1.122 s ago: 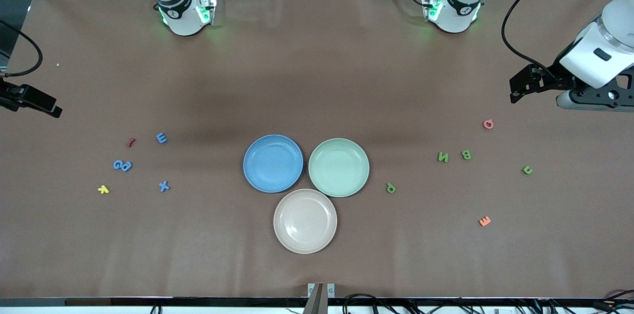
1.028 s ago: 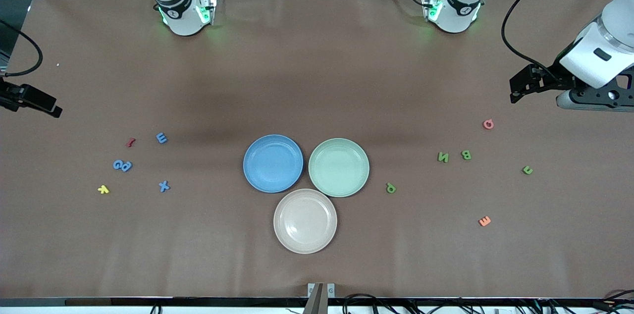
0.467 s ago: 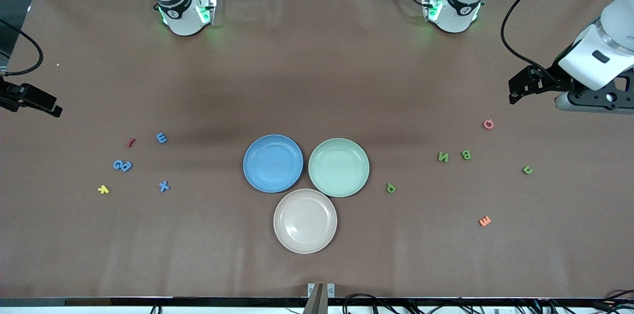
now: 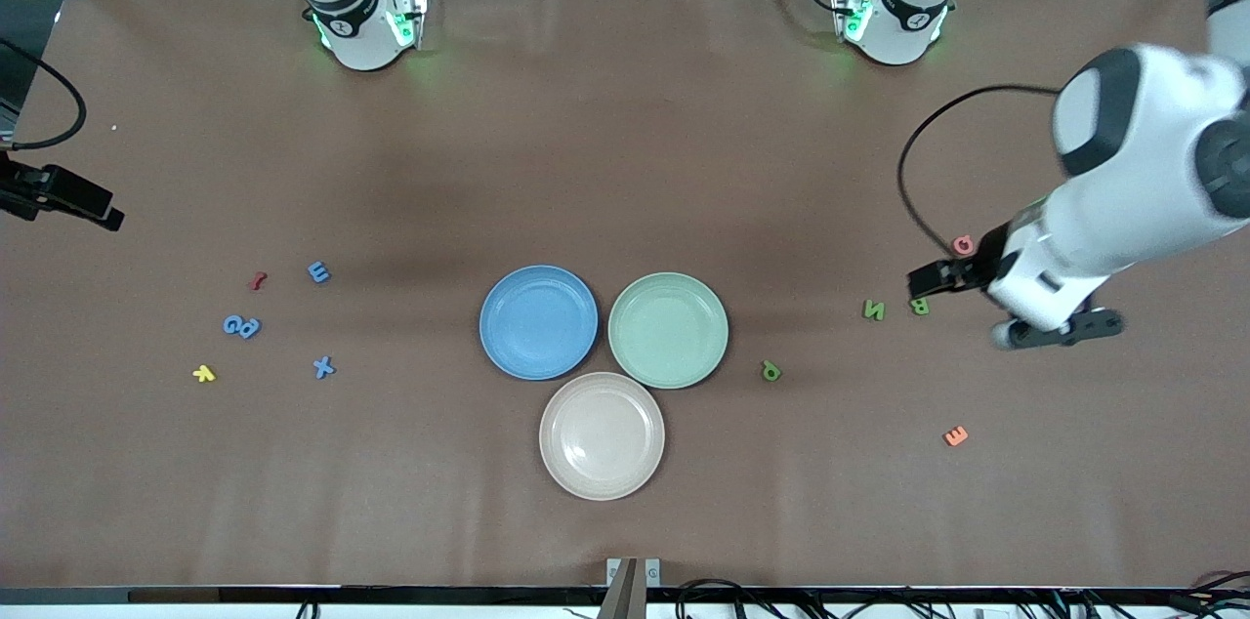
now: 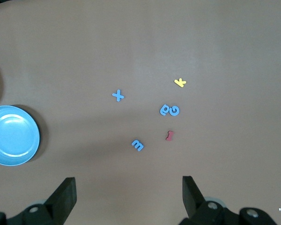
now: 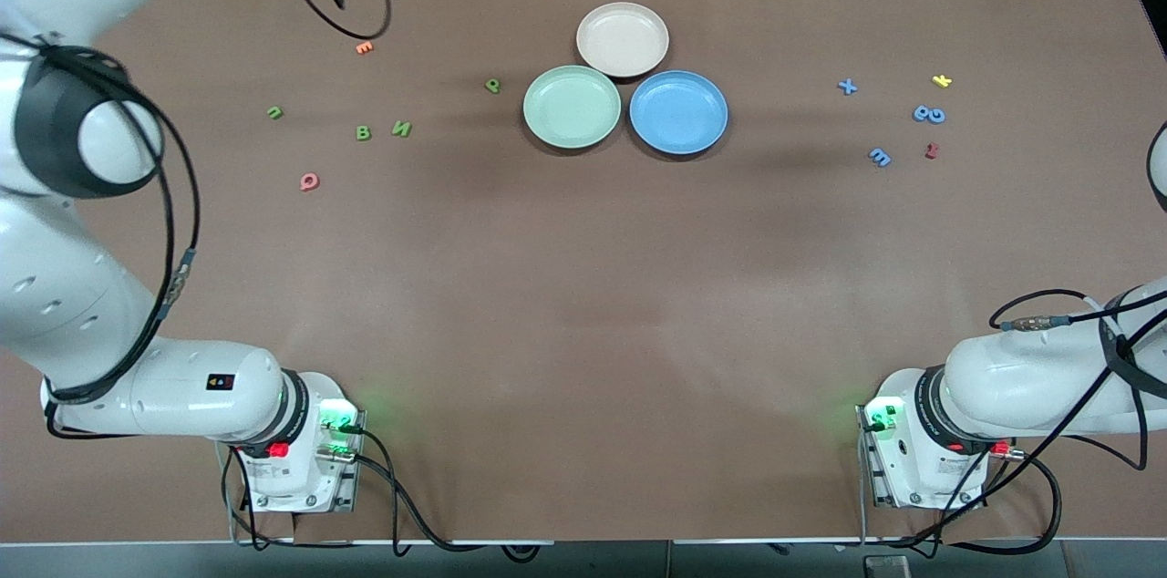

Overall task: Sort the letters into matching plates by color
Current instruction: 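Reach the right gripper to blue letters while the left gripper reaches green p, then grasp the blue 3 with the right gripper while the left gripper grasps green p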

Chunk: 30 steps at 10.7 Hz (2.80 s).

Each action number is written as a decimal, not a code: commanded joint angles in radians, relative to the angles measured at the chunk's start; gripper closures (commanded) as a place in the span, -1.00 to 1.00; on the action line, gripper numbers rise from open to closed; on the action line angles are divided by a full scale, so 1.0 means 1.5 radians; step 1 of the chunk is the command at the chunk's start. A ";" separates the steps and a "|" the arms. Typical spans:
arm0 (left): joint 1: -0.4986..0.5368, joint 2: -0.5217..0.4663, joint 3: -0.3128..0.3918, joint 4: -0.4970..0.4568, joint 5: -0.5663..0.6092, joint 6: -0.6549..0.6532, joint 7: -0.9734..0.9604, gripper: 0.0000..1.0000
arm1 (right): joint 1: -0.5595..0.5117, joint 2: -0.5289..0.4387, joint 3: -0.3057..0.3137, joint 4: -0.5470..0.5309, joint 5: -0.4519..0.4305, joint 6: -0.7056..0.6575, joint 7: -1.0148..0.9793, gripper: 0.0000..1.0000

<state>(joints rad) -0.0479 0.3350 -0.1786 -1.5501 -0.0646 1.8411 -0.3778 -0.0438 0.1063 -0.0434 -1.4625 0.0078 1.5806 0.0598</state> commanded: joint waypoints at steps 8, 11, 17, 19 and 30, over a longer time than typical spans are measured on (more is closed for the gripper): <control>-0.089 0.180 0.007 0.025 0.101 0.204 -0.411 -1.00 | -0.006 -0.007 0.017 -0.317 0.061 0.271 -0.251 -1.00; -0.107 0.242 0.010 0.041 0.102 0.256 -0.480 -1.00 | -0.008 -0.004 0.017 -0.432 0.061 0.391 -0.461 -1.00; -0.183 0.297 0.058 0.054 0.124 0.271 -0.591 -1.00 | -0.003 0.020 0.017 -0.552 0.055 0.543 -0.554 -1.00; -0.183 0.319 0.058 0.062 0.124 0.280 -0.591 -1.00 | -0.002 0.038 0.018 -0.575 0.053 0.600 -0.555 -1.00; -0.197 0.370 0.057 0.076 0.123 0.398 -0.588 -1.00 | -0.012 0.165 0.018 -0.639 0.052 0.830 -0.628 -1.00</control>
<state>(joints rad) -0.3265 0.8738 -0.0999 -1.4641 0.0895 2.4334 -1.2282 -0.0428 0.3651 -0.0240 -2.3720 0.0844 2.7716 -0.8263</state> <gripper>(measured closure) 0.000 0.000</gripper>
